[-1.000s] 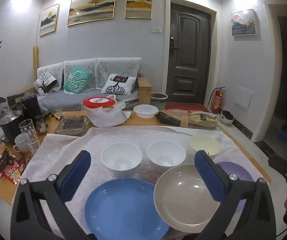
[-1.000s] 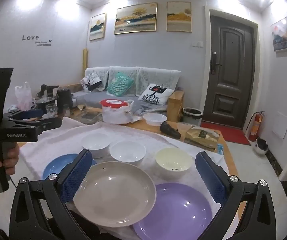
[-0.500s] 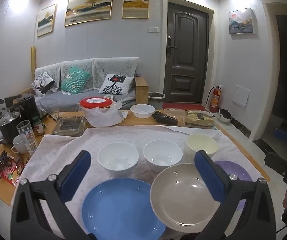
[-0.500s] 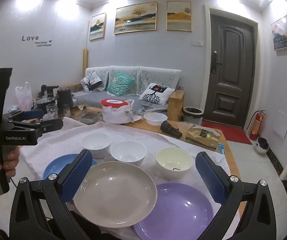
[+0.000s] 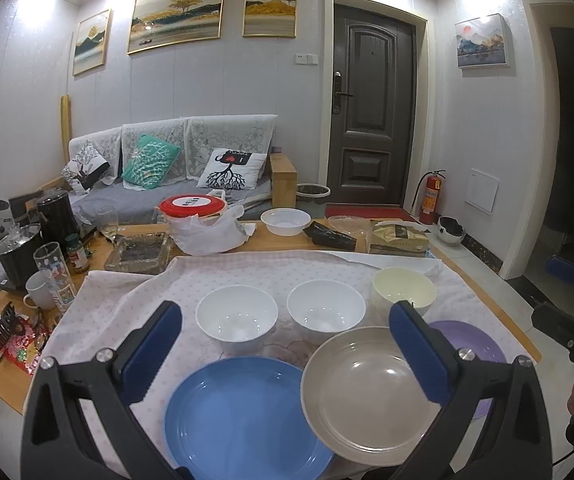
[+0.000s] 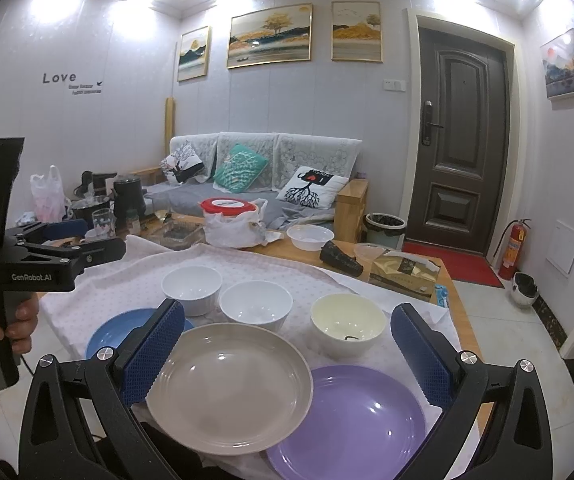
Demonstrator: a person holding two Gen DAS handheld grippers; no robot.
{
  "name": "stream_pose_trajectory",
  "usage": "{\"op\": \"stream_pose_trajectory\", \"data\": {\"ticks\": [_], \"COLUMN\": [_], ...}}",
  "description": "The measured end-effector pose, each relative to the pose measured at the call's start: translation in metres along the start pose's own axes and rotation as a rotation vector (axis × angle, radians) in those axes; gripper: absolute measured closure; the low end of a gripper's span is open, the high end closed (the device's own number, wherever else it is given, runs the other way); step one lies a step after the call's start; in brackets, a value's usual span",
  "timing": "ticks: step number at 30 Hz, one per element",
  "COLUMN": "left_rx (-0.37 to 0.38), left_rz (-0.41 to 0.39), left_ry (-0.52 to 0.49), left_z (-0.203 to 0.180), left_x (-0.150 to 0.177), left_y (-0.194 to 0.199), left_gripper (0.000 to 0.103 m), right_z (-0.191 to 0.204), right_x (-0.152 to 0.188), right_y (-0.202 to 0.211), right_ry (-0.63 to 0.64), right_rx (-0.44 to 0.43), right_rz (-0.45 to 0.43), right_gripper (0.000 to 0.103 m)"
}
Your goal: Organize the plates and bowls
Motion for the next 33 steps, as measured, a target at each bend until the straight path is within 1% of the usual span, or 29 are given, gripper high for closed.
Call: {"op": "stream_pose_trajectory", "data": {"ticks": [33], "left_rx": [-0.002], "left_rz": [0.002], "left_ry": [0.006], "left_z": [0.0043], "left_x": [-0.0008], "left_y": [-0.0007], "left_gripper": [0.0], "right_z": [-0.0011], "right_x": [0.0013], "right_y": [-0.0004], "right_ry": [-0.006], "right_rx": [-0.002], "right_rz": [0.001], "right_gripper": [0.001]}}
Point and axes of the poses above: each gripper's, at about its wrist camera, not at the fingertips, and y roughly against the way its jaws point, z to its left, x to its underside, the point moved 4 cm from there along -y, roughly the way its jaws point, and after that the axes turned 10 degrees about -x, right-handed, at the moved point
